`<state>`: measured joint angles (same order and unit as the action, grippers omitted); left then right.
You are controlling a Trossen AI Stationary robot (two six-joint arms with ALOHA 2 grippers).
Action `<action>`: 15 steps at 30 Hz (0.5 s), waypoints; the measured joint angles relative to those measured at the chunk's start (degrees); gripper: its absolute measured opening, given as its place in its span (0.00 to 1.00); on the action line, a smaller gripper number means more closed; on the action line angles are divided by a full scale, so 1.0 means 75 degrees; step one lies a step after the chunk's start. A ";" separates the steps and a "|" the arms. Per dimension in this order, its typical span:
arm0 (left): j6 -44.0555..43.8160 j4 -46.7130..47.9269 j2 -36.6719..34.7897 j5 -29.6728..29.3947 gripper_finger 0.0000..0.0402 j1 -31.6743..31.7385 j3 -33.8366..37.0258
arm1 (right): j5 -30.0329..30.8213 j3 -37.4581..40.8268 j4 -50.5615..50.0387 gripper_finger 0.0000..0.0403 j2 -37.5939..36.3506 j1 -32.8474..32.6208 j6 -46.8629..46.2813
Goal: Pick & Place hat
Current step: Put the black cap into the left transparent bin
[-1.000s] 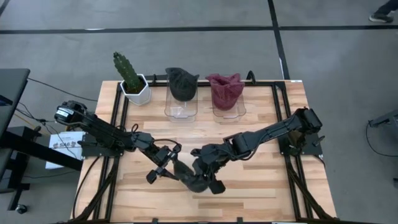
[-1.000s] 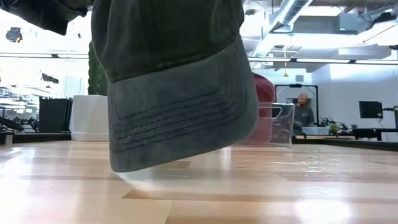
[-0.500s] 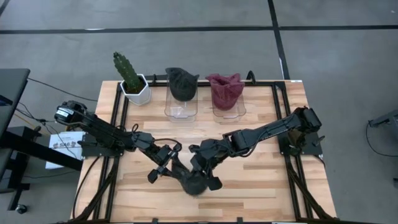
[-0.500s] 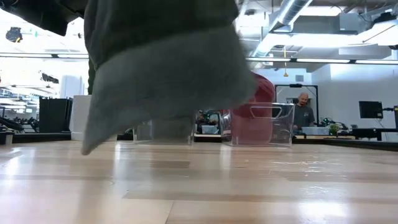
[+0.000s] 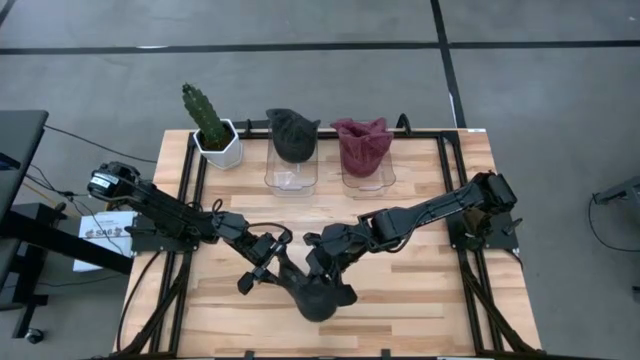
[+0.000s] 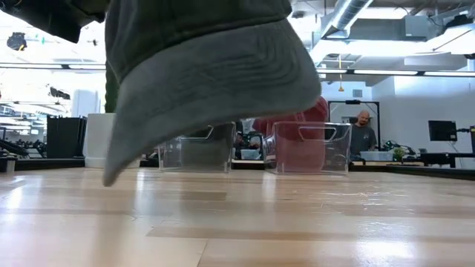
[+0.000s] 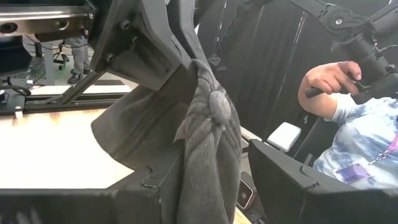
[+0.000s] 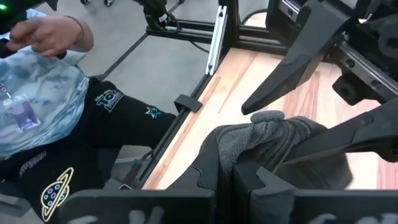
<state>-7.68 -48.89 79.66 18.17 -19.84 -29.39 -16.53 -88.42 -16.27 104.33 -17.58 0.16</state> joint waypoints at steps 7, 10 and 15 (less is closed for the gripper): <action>0.0014 -0.0066 0.0000 -0.0022 0.42 0.0000 0.0000 | 0.0017 0.0000 0.0092 0.00 0.0003 0.0000 0.0027; 0.0014 -0.0063 0.0000 -0.0023 0.37 0.0000 0.0000 | 0.0017 0.0000 0.0129 0.00 0.0003 0.0000 0.0040; 0.0276 -0.0063 0.0000 -0.0024 0.21 0.0001 0.0000 | 0.0017 0.0000 0.0146 0.00 0.0003 0.0000 0.0039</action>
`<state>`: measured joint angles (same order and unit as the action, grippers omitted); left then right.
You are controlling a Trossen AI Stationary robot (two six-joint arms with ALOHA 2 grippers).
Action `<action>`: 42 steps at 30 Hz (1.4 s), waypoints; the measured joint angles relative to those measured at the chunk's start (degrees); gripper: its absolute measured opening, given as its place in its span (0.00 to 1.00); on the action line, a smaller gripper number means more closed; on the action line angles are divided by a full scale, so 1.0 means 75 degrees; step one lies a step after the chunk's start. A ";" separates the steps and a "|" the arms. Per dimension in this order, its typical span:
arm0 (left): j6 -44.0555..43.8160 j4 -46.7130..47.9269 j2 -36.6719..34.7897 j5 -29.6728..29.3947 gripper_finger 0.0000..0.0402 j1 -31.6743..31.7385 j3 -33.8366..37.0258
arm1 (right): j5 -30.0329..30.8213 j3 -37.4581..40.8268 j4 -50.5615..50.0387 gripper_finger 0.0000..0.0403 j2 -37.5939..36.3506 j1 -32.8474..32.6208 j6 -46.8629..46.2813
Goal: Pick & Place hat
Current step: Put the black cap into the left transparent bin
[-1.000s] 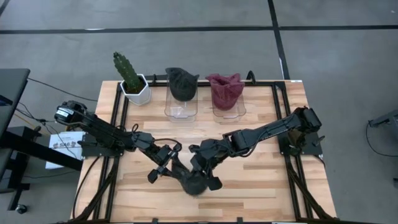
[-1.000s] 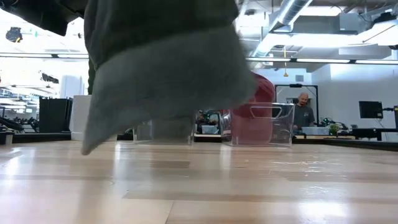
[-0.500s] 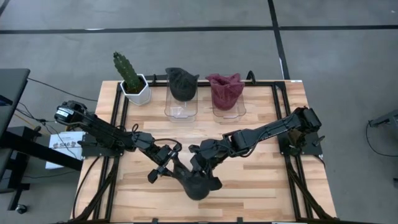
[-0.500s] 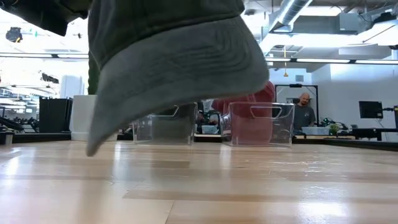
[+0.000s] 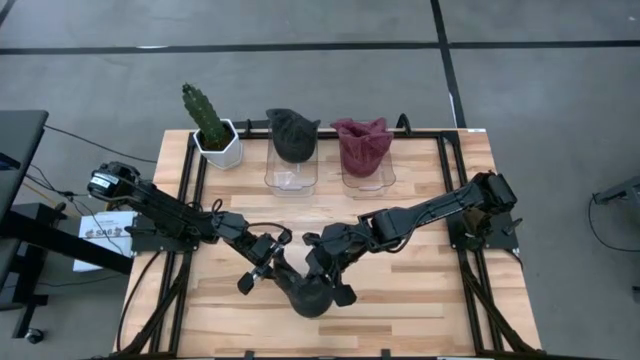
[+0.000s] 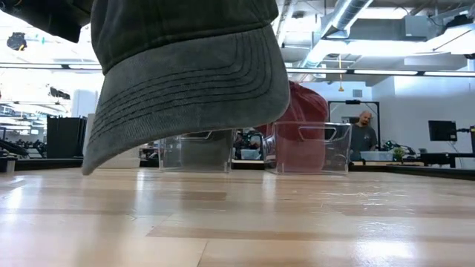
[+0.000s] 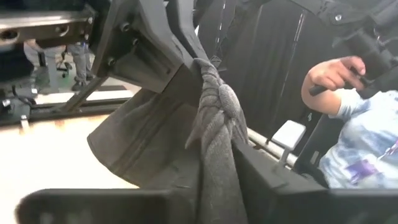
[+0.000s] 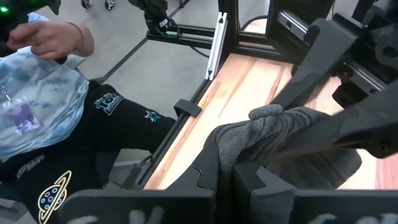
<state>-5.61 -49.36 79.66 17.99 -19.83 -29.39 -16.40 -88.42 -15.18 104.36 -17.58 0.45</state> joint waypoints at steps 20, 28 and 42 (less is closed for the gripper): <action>0.0310 -0.0095 0.0000 0.0004 0.02 -0.0001 0.0000 | 0.1212 0.0000 -0.0164 0.28 0.0000 -0.0297 -0.0994; 0.0264 0.0128 0.0000 0.0059 0.02 -0.0001 0.0071 | 0.1186 0.0000 -0.0454 0.48 -0.0015 -0.0408 -0.1008; -0.0096 0.0122 0.0000 0.0003 0.02 -0.0001 0.0190 | 0.1382 0.0009 -0.1524 0.44 -0.0560 -0.0759 -0.1270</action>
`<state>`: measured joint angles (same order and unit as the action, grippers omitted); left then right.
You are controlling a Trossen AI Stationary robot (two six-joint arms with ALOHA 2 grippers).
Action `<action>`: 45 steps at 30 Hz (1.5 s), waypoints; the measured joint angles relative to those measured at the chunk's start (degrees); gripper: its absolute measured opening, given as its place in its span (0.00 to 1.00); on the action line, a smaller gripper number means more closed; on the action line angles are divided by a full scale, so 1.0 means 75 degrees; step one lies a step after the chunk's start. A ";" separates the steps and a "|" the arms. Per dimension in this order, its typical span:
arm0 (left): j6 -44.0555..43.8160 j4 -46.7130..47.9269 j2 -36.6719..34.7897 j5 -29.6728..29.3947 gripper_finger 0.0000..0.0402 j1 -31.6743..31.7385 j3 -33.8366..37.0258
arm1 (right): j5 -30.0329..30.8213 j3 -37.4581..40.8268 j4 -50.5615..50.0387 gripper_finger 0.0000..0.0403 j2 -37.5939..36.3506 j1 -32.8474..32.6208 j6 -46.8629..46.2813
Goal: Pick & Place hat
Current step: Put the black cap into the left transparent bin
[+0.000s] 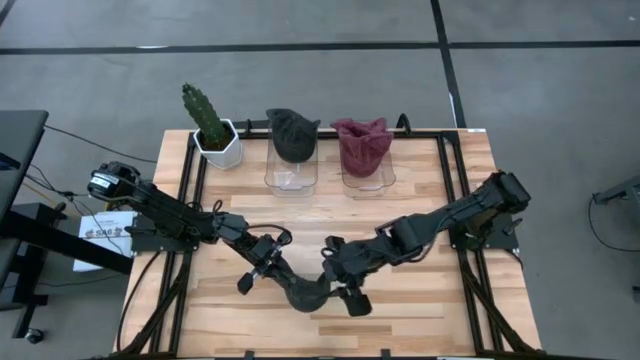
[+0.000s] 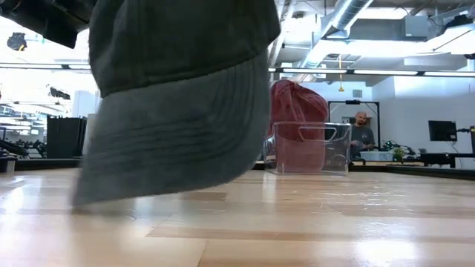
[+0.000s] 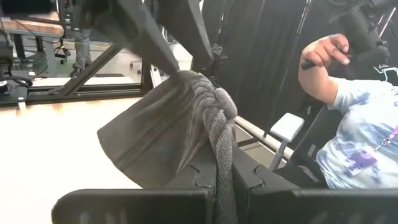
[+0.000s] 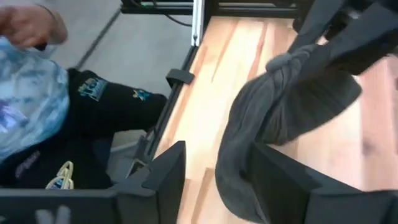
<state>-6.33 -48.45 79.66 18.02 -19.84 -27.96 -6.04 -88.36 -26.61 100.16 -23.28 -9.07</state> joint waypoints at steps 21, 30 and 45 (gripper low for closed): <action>-0.0221 0.0252 -0.0962 -0.0185 0.02 0.0949 0.0017 | 0.5056 0.3351 0.0401 0.16 -0.2655 -0.2811 -0.1988; -0.0008 0.0928 -0.2621 0.0514 0.02 0.1667 0.0017 | 0.5649 0.6153 0.3994 0.16 -0.3161 -0.2627 -0.1140; 0.1992 0.1352 -0.3375 0.2572 0.02 0.5140 0.0009 | 0.5597 0.7766 0.8347 0.16 -0.0924 -0.1572 -0.0597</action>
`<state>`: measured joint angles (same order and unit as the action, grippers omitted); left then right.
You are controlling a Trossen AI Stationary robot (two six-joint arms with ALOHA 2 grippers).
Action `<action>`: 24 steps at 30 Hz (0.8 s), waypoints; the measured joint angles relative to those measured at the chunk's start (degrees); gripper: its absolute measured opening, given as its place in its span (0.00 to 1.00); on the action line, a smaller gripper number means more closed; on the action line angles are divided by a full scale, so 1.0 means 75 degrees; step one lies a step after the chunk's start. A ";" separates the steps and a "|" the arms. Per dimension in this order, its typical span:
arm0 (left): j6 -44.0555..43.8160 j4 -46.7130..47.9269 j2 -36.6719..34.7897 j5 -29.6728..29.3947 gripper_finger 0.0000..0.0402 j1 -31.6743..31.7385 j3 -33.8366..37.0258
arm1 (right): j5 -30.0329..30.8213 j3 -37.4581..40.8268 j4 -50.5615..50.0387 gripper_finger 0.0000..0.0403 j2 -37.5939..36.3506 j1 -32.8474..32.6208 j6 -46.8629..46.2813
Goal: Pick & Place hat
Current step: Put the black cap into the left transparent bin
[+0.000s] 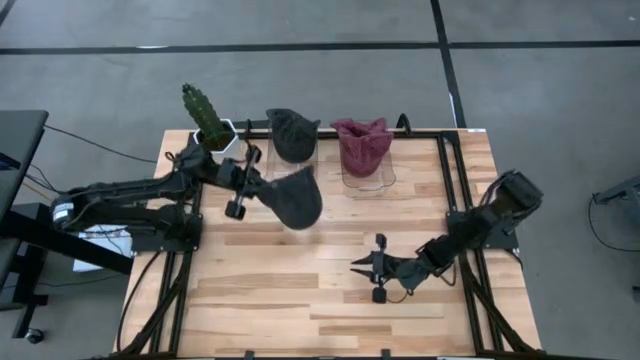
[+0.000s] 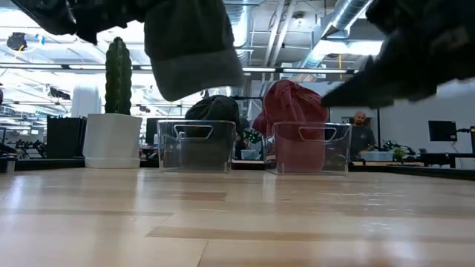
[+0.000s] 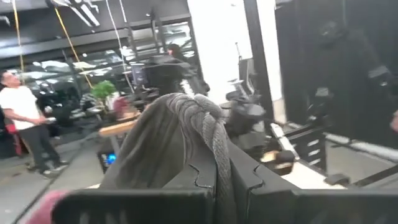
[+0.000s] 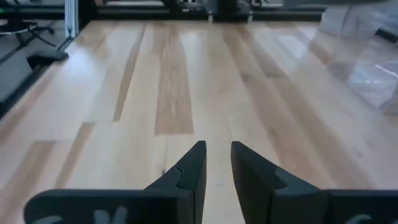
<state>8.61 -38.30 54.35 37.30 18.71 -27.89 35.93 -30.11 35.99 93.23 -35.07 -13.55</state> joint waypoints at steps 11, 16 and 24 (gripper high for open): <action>0.0184 -0.0064 0.0149 0.2529 0.02 0.2715 -0.0597 | -0.0026 0.0000 0.1984 0.16 0.2221 0.0729 -0.0372; 0.0479 -0.0065 0.0851 0.3326 0.02 0.3211 -0.1055 | -0.0138 -0.0006 0.2237 0.16 0.2650 0.1146 -0.1102; 0.1153 -0.0036 0.2447 0.3965 0.02 0.3976 -0.1925 | -0.0561 -0.0026 0.2295 0.16 0.2868 0.1106 -0.2334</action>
<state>17.26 -38.57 72.70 67.04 48.53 -42.33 31.73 -30.30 53.20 114.74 -26.77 -31.06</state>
